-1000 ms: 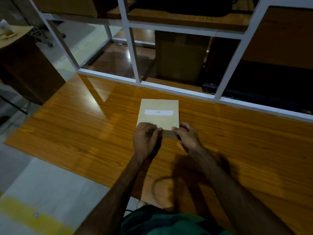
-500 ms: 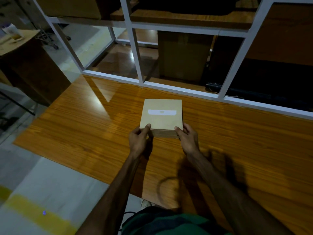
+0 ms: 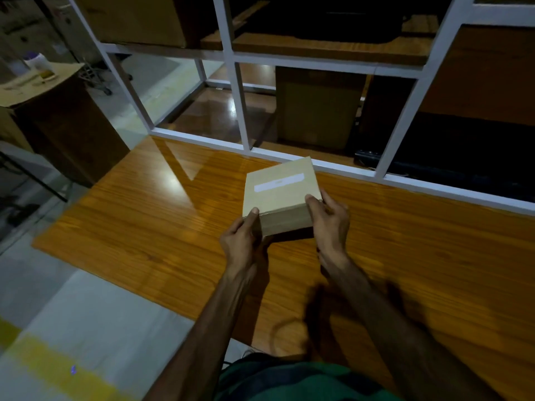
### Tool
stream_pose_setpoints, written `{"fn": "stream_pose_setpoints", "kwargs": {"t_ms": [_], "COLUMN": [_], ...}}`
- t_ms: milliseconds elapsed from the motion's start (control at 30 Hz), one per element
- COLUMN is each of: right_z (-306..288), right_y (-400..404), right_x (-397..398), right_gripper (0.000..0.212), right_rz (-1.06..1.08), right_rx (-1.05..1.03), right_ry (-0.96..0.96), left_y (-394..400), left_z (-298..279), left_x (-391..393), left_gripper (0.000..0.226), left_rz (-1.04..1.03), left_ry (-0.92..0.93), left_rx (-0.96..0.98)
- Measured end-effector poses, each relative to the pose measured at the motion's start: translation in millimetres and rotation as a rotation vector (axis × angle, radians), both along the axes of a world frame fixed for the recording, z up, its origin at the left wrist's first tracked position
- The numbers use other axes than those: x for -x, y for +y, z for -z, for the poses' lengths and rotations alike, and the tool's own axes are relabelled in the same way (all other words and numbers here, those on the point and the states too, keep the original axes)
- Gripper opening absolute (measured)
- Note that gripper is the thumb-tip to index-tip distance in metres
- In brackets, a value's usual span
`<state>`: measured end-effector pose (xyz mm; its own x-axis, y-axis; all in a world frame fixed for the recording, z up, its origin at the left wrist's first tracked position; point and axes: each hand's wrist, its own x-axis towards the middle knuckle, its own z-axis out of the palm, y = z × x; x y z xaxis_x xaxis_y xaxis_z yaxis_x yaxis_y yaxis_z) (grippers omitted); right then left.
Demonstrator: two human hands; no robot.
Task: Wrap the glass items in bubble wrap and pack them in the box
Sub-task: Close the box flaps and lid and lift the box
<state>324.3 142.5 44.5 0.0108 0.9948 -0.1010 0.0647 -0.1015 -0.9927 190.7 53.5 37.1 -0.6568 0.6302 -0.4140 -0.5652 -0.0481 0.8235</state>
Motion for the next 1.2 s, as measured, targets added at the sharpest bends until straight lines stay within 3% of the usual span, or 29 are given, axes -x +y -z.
{"fn": "stream_pose_setpoints", "kwargs": {"t_ms": [267, 533, 800, 1000, 1200], "right_z": [-30.7, -50.2, -55.3, -46.1, -20.0], "right_y": [-25.8, -69.3, -96.8, -82.4, -48.2], "right_x": [9.1, 23.9, 36.6, 31.0, 14.7], "right_gripper": [0.056, 0.056, 0.056, 0.052, 0.039], "right_rz": [0.114, 0.207, 0.158, 0.139, 0.109], "right_rx": [-0.097, -0.357, -0.474, -0.362, 0.05], "right_ry": [-0.007, -0.245, -0.383, -0.166, 0.233], "left_y": [-2.9, -9.4, -23.1, -18.9, -11.7], "left_z": [-9.5, -5.0, -10.4, -18.0, -61.2], "left_x": [11.2, 17.1, 18.8, 25.1, 20.9], "left_gripper": [0.041, 0.057, 0.024, 0.048, 0.029], "left_rz": [0.088, 0.184, 0.209, 0.097, -0.038], "left_ry": [-0.175, -0.355, -0.453, -0.291, 0.06], "left_rx": [0.04, -0.117, -0.19, -0.126, 0.0]}}
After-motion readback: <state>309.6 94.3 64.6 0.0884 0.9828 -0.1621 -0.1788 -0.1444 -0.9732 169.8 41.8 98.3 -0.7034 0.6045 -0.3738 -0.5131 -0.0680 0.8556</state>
